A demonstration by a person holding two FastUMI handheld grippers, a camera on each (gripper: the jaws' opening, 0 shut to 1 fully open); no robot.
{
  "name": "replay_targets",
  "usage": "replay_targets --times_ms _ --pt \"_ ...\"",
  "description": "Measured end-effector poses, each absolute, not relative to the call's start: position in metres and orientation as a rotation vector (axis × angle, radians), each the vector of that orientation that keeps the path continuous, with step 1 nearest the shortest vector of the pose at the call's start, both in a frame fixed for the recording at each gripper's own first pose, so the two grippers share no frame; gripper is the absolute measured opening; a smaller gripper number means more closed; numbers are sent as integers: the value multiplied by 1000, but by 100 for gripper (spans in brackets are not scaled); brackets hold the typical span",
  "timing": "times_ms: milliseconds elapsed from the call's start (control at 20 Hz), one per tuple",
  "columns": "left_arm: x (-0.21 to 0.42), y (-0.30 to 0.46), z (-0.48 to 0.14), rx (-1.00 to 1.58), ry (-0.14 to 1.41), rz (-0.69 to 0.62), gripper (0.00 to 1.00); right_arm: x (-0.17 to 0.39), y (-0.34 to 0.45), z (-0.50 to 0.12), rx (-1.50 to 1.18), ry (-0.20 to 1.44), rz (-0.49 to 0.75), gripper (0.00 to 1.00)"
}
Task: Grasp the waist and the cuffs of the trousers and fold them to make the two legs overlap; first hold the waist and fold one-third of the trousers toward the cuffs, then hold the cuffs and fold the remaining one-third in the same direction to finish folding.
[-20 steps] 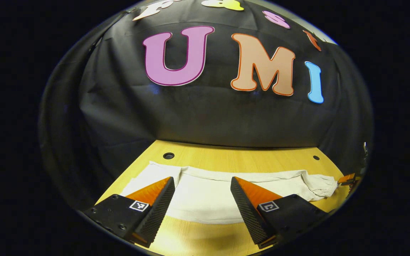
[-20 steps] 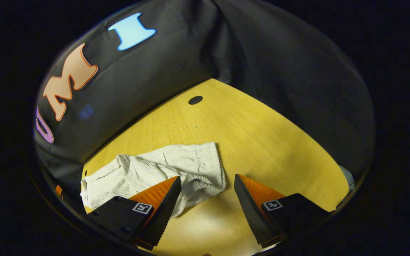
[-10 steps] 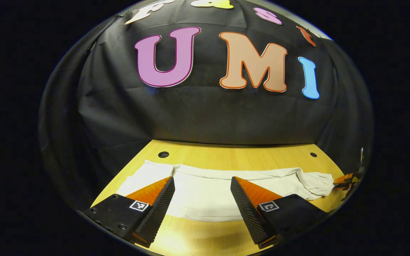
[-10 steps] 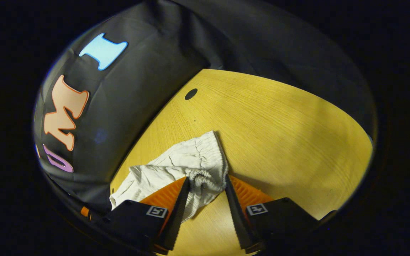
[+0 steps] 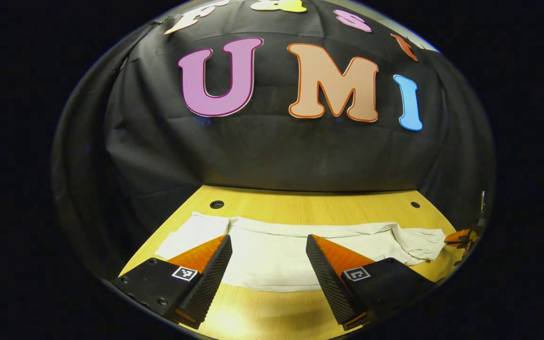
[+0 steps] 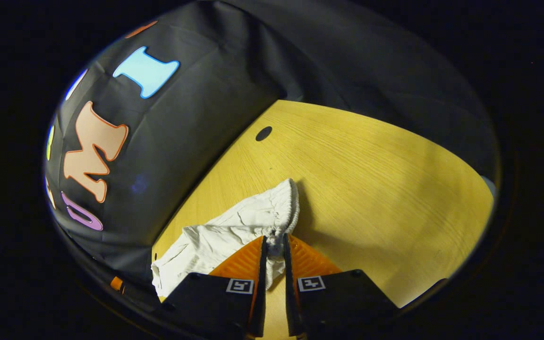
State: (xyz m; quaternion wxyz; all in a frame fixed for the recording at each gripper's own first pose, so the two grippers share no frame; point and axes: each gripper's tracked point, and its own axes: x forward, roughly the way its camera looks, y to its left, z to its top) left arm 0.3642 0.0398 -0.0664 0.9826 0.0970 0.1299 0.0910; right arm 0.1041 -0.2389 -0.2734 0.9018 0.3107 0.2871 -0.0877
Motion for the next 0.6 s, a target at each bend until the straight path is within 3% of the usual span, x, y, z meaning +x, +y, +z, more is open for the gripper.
replay_targets --times_ms 600 --pt "346 108 -67 113 256 151 95 106 -113 -160 331 425 -77 20"
